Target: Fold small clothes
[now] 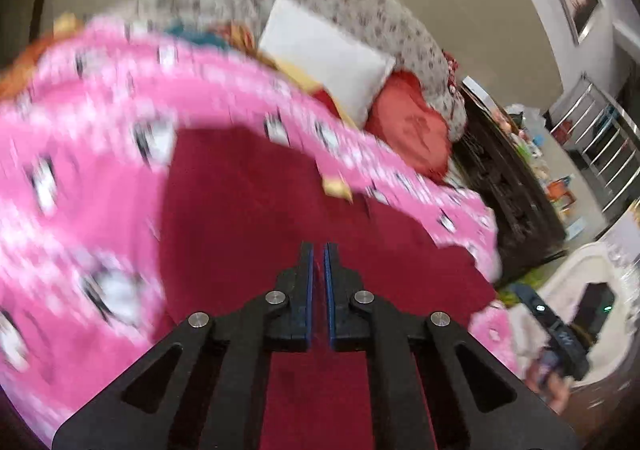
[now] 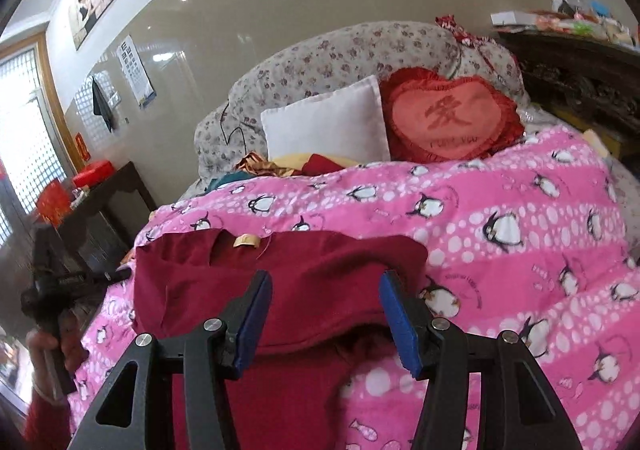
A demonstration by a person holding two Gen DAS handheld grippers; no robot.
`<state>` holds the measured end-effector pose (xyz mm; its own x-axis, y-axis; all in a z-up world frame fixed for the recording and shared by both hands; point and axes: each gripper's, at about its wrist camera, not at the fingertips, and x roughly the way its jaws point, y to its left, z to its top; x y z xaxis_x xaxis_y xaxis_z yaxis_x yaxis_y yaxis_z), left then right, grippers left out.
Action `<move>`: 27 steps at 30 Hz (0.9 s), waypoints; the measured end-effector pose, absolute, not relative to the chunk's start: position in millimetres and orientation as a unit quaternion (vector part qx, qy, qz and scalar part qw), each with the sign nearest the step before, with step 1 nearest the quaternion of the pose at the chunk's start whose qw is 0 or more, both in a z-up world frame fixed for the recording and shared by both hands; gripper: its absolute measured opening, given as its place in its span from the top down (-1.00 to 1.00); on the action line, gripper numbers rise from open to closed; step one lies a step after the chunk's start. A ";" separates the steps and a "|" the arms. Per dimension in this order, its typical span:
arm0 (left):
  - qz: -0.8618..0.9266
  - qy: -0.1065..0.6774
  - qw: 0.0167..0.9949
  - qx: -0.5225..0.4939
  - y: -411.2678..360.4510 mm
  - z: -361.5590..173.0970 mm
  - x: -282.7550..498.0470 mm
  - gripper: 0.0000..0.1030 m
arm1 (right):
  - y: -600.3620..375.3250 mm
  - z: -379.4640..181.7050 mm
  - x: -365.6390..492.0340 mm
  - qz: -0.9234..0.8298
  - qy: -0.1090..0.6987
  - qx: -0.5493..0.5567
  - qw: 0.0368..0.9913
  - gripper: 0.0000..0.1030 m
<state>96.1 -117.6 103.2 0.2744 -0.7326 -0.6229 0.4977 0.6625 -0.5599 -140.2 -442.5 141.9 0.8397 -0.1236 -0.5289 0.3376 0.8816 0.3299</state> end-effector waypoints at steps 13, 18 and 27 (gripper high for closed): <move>-0.384 0.505 0.764 -0.119 -174.0 55.4 62.7 -0.13 | -441.8 124.2 -136.3 -0.103 0.264 0.229 0.931 -0.07; -0.389 0.494 0.773 -0.087 -188.7 66.2 59.5 0.80 | -451.0 126.0 -142.4 -0.126 0.259 0.227 0.930 -0.07; -0.363 0.425 0.819 -0.131 -119.9 122.6 98.4 0.81 | -450.3 129.9 -142.9 -0.141 0.287 0.183 0.930 -0.13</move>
<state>98.4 -119.9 122.6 0.3753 -0.7054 -0.6013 0.4832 0.7025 -0.5225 -142.9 -450.3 129.9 0.7950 -0.1573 -0.5859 0.3676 0.8932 0.2589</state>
